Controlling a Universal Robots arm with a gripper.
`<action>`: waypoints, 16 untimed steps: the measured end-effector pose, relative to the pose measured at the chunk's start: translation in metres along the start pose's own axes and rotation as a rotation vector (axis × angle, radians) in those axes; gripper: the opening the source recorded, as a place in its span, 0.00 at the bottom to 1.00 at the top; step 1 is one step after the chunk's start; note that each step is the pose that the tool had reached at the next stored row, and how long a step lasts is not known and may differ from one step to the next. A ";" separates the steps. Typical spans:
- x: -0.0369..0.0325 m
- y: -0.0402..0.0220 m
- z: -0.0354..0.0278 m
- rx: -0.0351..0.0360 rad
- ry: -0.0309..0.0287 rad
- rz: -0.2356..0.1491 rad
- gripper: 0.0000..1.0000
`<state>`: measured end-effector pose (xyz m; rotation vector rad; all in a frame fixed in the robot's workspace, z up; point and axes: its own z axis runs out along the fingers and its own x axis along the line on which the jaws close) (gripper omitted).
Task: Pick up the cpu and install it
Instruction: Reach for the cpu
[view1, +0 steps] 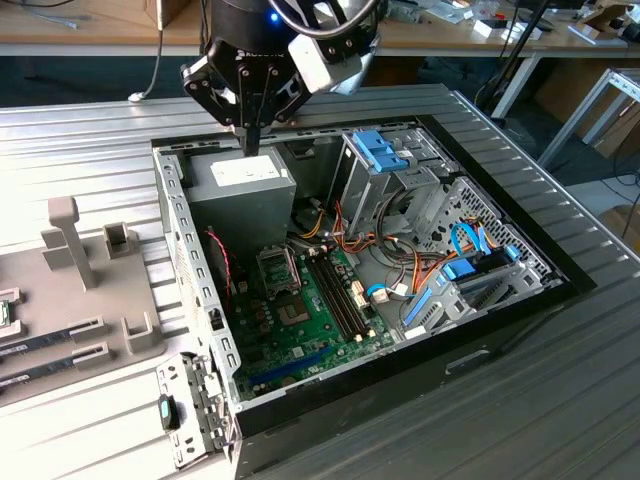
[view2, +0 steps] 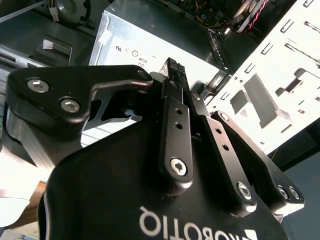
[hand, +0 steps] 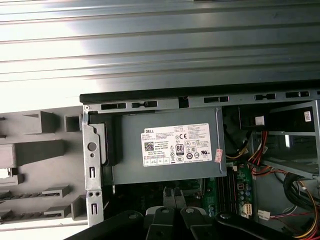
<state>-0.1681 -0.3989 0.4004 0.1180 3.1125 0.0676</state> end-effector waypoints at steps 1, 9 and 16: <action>0.0004 -0.0001 0.0000 0.0000 -0.0001 0.000 0.10; 0.0042 -0.0003 -0.0001 0.0000 0.0000 0.000 0.10; 0.0070 -0.0006 -0.0002 0.0000 0.0000 0.000 0.10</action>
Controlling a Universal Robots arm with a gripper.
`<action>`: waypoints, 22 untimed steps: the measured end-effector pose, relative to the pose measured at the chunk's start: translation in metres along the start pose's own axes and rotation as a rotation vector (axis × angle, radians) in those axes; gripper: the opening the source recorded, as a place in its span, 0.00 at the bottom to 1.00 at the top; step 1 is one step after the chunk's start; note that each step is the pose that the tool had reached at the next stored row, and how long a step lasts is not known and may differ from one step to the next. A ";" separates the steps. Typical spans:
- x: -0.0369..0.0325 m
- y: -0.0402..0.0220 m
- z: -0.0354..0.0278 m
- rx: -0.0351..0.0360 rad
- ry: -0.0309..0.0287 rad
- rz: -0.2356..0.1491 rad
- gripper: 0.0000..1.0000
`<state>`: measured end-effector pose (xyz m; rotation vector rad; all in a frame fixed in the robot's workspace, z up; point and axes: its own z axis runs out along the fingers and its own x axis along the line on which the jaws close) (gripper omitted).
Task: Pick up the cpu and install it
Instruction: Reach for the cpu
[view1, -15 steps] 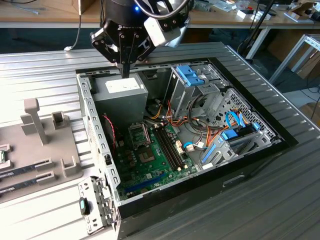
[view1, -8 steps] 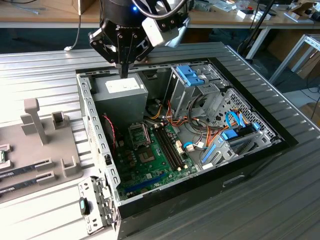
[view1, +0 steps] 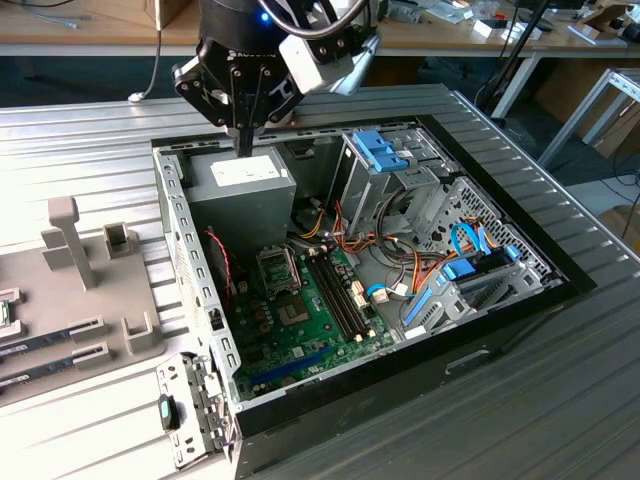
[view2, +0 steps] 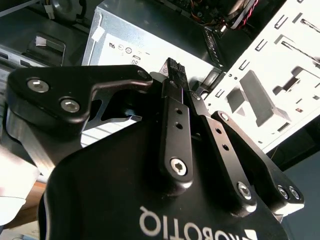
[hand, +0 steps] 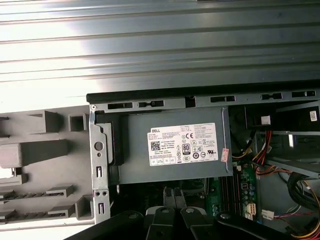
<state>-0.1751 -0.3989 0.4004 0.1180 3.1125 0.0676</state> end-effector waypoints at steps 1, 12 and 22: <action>0.0005 0.0000 0.0000 0.0000 0.0000 0.000 0.10; 0.0044 -0.0003 -0.0001 0.0000 0.0000 0.000 0.10; 0.0067 -0.0005 -0.0002 -0.0001 0.0000 0.000 0.10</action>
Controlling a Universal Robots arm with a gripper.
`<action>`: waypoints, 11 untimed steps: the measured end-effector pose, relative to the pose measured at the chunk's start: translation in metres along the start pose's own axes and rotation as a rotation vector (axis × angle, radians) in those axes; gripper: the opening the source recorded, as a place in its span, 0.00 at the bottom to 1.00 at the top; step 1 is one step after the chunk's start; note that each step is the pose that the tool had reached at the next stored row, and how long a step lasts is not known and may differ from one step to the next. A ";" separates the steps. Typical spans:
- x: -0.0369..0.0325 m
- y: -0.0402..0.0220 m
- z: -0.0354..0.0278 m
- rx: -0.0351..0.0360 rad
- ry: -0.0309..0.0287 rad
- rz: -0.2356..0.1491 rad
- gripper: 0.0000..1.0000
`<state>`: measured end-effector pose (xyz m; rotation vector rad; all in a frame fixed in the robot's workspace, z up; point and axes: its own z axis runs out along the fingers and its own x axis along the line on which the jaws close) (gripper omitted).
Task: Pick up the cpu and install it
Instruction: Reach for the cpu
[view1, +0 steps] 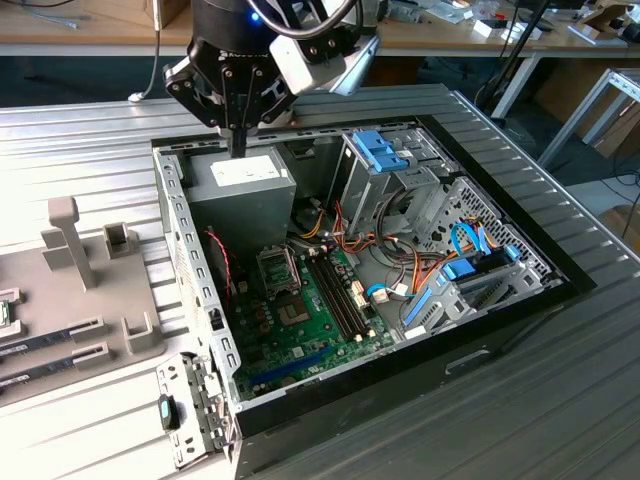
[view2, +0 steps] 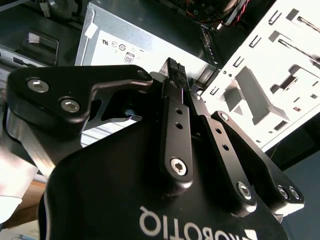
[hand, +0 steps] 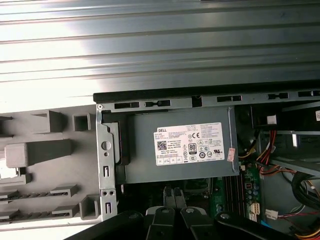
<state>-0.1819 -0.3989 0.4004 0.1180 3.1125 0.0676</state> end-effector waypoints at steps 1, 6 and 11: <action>0.0001 0.0000 0.0000 0.0000 0.0000 0.000 0.10; 0.0010 -0.0001 0.0000 0.0000 0.0000 0.000 0.10; 0.0020 -0.0002 -0.0001 0.0000 0.0000 0.000 0.10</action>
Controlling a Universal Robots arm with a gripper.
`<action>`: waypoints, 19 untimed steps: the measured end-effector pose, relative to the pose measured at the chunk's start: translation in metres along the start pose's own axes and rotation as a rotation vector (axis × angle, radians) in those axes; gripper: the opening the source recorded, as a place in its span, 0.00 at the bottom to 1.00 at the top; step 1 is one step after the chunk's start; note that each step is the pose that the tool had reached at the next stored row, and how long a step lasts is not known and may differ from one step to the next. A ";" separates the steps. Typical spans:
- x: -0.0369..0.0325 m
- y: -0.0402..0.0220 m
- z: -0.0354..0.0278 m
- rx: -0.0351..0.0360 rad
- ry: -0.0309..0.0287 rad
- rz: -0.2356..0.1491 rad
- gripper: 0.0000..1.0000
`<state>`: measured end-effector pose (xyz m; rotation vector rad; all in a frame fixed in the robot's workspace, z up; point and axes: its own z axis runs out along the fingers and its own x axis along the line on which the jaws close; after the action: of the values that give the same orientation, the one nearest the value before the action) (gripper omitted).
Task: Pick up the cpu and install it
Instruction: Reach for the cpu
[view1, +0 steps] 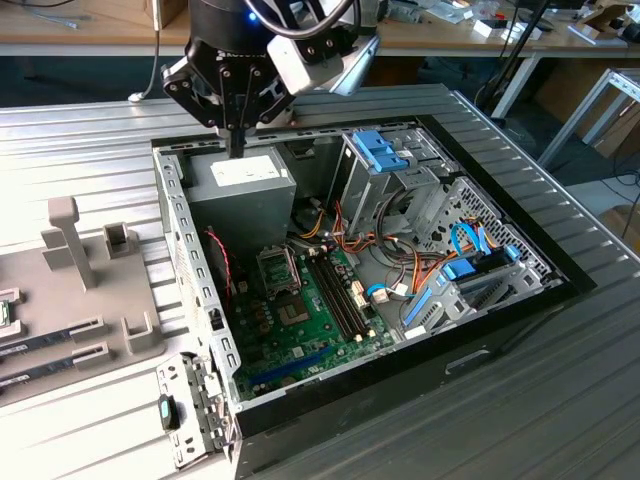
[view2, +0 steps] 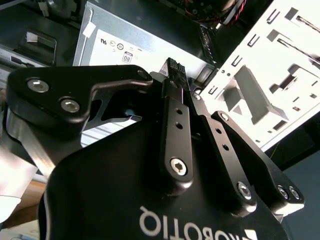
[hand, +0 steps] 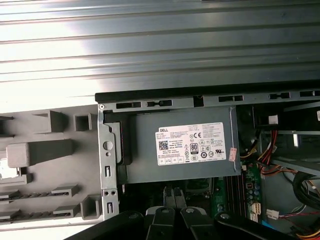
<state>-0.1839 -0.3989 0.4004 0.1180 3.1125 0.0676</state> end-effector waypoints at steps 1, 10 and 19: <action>0.0003 0.0000 0.0000 0.0000 0.0000 0.000 0.10; 0.0036 -0.0003 -0.0001 0.0000 0.0000 0.000 0.10; 0.0068 -0.0005 -0.0002 0.0000 0.0000 0.000 0.10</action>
<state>-0.1908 -0.3989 0.4004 0.1179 3.1125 0.0677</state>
